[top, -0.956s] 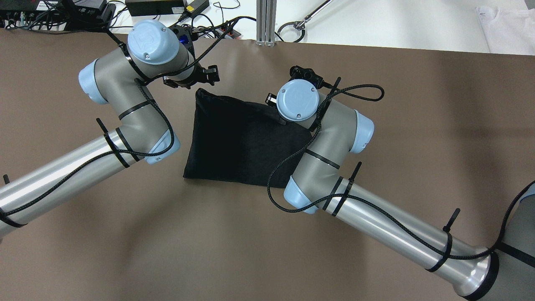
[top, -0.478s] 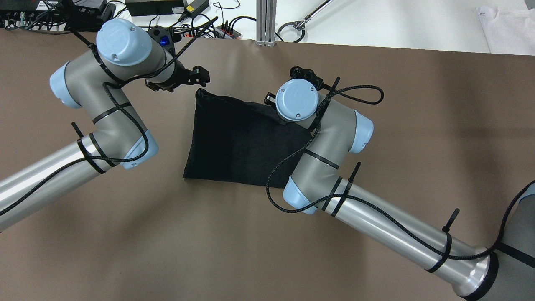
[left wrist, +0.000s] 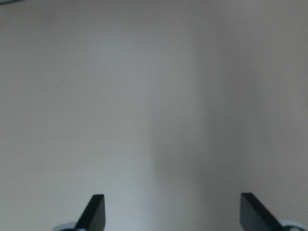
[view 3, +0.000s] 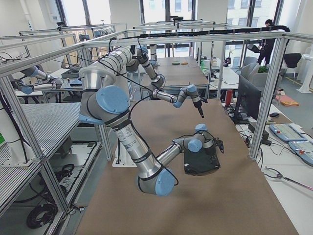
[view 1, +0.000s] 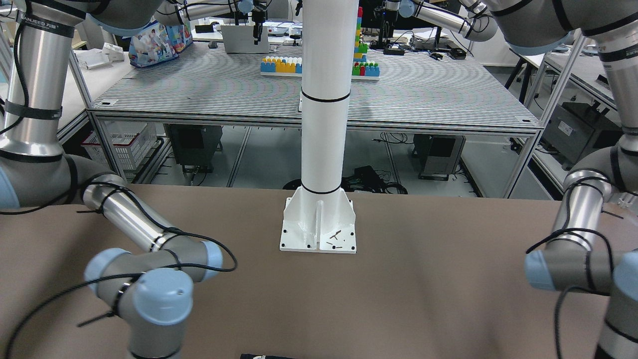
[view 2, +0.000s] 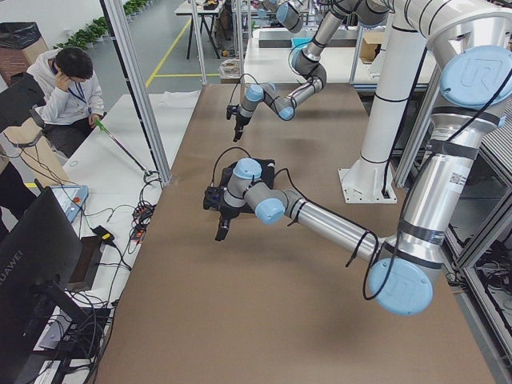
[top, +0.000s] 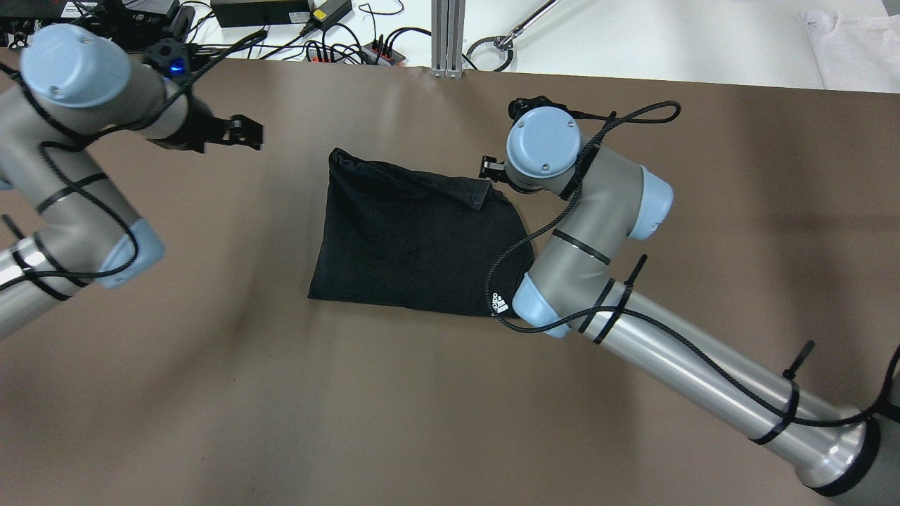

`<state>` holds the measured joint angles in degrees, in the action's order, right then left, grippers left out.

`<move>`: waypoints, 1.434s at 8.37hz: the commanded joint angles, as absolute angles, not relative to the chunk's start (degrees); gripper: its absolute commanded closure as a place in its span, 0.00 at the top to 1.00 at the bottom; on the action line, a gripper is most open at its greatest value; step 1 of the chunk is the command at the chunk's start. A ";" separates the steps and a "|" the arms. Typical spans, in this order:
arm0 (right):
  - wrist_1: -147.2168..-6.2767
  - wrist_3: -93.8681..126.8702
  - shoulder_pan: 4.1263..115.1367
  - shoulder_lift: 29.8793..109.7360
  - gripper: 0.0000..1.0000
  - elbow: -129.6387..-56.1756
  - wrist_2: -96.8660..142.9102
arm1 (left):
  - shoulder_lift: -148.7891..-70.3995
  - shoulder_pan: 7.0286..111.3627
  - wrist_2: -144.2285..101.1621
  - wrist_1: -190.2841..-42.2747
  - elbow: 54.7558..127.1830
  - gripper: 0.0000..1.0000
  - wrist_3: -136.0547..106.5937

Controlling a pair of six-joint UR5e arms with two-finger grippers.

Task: Fold clothes

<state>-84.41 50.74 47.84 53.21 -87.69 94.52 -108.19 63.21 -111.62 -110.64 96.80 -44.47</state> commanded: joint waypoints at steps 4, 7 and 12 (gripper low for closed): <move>-92.72 -8.72 78.69 81.20 0.94 -107.23 93.87 | -98.09 93.38 -112.68 -101.35 96.68 1.00 4.52; -90.80 -18.53 90.76 82.97 0.94 -101.63 93.87 | -97.56 99.49 -104.90 -101.34 93.52 1.00 10.88; -76.90 -19.17 97.03 87.36 0.94 -95.62 91.93 | -92.81 99.76 -100.81 -105.29 95.62 1.00 8.89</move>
<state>-79.16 -19.47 96.06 86.92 -96.82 92.14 -92.99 99.89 -101.47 -104.24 94.48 10.57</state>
